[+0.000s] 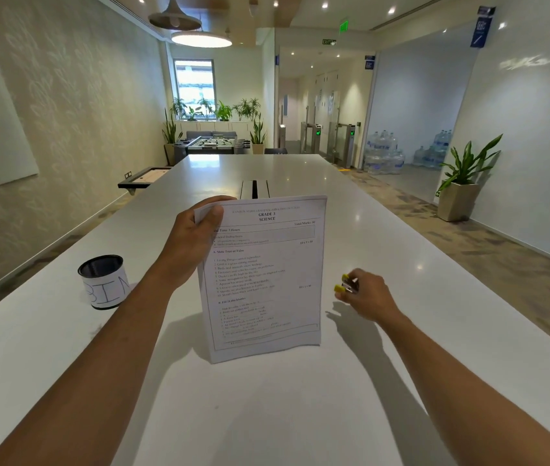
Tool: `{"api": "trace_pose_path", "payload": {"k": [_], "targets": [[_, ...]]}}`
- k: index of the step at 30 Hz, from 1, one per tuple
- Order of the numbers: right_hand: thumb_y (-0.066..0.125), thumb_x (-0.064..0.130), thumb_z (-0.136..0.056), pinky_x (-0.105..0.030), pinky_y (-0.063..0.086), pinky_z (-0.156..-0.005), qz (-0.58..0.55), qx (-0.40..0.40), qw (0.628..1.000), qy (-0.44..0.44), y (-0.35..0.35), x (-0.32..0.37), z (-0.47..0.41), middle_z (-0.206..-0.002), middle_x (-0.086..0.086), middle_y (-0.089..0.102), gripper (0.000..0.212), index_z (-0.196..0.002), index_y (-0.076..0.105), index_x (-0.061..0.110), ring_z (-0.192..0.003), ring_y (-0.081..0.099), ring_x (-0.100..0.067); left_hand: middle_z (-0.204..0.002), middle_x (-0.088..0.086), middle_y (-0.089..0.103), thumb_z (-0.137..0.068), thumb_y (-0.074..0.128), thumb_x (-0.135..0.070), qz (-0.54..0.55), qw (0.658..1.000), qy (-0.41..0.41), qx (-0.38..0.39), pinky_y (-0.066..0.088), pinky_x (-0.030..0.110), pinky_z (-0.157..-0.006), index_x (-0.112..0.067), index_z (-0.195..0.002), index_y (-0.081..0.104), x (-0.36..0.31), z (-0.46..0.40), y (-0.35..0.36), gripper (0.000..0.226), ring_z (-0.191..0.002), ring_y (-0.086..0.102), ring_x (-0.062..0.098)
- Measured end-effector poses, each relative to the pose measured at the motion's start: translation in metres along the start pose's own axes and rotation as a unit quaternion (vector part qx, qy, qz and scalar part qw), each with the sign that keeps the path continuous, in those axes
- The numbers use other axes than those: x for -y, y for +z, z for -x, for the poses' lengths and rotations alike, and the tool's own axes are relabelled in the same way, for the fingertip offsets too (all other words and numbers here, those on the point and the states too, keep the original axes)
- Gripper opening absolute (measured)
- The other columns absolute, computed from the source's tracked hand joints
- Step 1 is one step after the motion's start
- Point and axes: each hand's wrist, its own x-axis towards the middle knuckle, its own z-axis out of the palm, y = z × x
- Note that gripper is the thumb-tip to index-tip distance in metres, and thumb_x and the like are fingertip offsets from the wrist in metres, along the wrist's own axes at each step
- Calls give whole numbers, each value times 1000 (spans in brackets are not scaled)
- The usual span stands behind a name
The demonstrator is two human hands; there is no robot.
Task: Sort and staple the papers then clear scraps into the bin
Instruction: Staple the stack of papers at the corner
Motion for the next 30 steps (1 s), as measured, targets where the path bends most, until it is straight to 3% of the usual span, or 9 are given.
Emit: {"api": "trace_pose_path", "payload": {"k": [6, 9, 16, 20, 21, 22, 25, 28, 30], "targets": [[82, 32, -73, -28, 43, -66, 42, 7, 999, 5, 31, -19, 18, -87, -4, 61, 37, -95, 62, 10, -81, 61, -23, -106, 17, 67, -101, 45, -31, 4, 1000, 4, 10, 54, 41, -80, -11, -118, 61, 0, 0, 4, 30, -96, 65, 32], [81, 37, -74, -28, 38, -64, 58, 10, 998, 17, 42, -27, 26, -81, 0, 55, 37, -91, 62, 10, -74, 54, -19, -103, 13, 68, -101, 45, -28, 12, 1000, 7, 14, 56, 34, -77, -9, -116, 61, -2, 1, 6, 29, -93, 66, 27], [74, 42, -77, -30, 34, -56, 99, 49, 994, 24, 41, -28, 26, -64, 5, 45, 39, -63, 47, 19, -66, 51, -20, -103, 13, 68, -101, 45, -27, 46, 999, 6, 18, 55, 35, -78, -11, -116, 62, 0, 0, 7, 28, -94, 65, 27], [65, 26, -85, -28, 40, -65, 110, 24, 994, -1, 32, -13, 20, -87, -4, 60, 13, -86, 65, 13, -82, 62, -26, -101, 7, 68, -99, 46, -31, 77, 997, 16, 24, 54, 34, -79, -20, -111, 65, 4, -3, 8, 25, -94, 64, 23], [62, 21, -87, -27, 39, -65, 84, 15, 996, -21, 27, -4, 16, -86, -4, 58, 6, -83, 62, 17, -77, 59, -24, -100, 4, 68, -98, 48, -34, 85, 996, 14, 17, 54, 33, -79, -22, -109, 66, 4, -4, 8, 24, -94, 64, 21], [60, 18, -88, -27, 36, -61, 43, 4, 998, -37, 22, 8, 14, -78, -2, 54, 19, -71, 53, 21, -68, 52, -20, -99, 3, 68, -97, 50, -36, 94, 995, 12, 8, 54, 32, -79, -23, -108, 66, 6, -6, 8, 24, -94, 63, 20], [55, 24, -80, -25, 33, -52, -271, 38, 960, -62, 2, 47, 14, -53, 10, 43, 34, -55, 32, 24, -50, 36, -8, -100, 0, 68, -93, 55, -41, 112, 993, 8, -24, 53, 29, -80, -25, -105, 67, 12, -11, 9, 24, -96, 62, 17], [66, 15, -72, -11, 39, -50, -415, 199, 885, -63, -8, 65, 11, -47, 15, 51, 26, -51, 57, 28, -43, 44, 2, -101, -5, 69, -94, 53, -39, 126, 991, 13, -42, 52, 24, -81, -29, -102, 69, 16, -14, 16, 20, -98, 62, 12], [63, 9, -87, -21, 46, -65, -392, 262, 881, -43, -4, 68, 6, -67, 8, 59, 20, -75, 64, 25, -60, 52, -5, -99, -6, 70, -96, 51, -35, 145, 987, -3, -62, 52, 23, -79, -31, -100, 70, 18, -14, 22, 20, -98, 63, 10]]}}
